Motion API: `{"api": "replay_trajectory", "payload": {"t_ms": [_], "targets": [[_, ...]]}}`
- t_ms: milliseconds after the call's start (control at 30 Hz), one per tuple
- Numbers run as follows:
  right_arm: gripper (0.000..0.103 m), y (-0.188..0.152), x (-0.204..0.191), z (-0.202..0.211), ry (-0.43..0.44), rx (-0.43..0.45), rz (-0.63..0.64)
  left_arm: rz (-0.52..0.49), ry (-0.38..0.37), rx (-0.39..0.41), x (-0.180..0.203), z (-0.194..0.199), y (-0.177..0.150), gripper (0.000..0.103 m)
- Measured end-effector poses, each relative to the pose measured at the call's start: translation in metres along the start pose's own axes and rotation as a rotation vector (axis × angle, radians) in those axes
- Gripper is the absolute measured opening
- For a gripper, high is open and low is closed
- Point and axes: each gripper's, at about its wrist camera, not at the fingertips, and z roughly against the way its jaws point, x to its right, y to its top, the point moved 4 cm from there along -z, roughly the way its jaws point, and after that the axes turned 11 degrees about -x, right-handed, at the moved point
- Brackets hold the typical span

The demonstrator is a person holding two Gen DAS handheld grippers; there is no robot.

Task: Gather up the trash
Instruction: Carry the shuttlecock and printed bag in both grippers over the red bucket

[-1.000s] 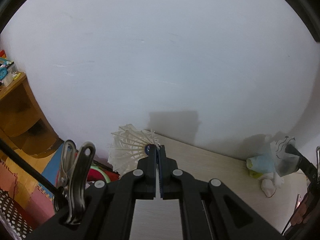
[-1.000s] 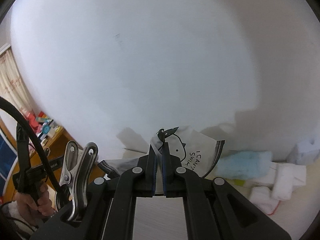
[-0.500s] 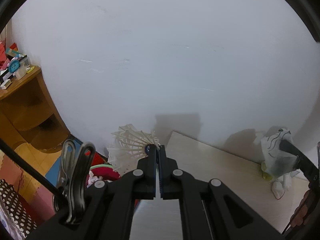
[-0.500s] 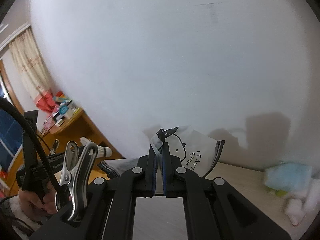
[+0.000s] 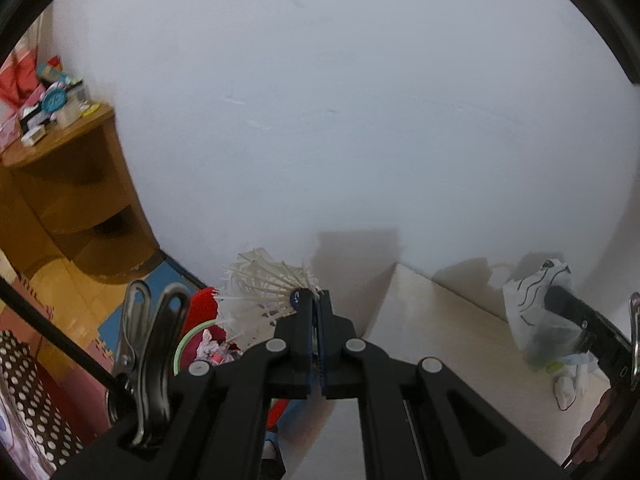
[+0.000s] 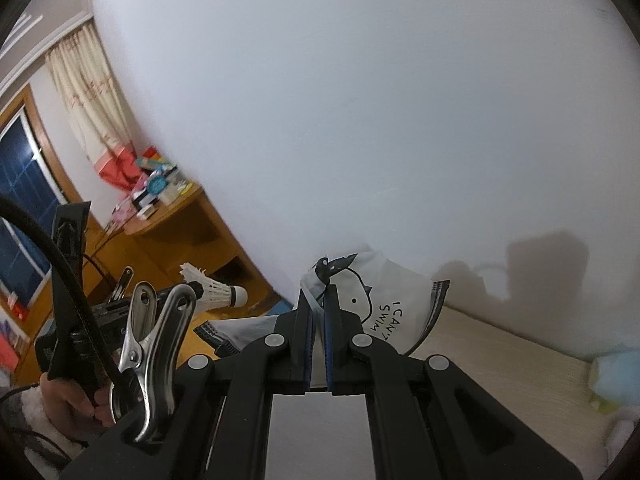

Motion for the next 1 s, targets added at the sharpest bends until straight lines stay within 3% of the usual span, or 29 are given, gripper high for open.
{"api": "replay_trajectory", "payload": {"t_ms": [533,1000], "targets": [[0.005,0.021,-0.08,-0.076,0.053,-0.105,0.113,0.079,0.027,-0.058,-0.087,-0.027,0.004,0.002],[0.005,0.017,-0.143,-0.178,0.091,-0.278,0.18,0.178,0.044,-0.143,-0.163,-0.076,-0.009,0.002]]}}
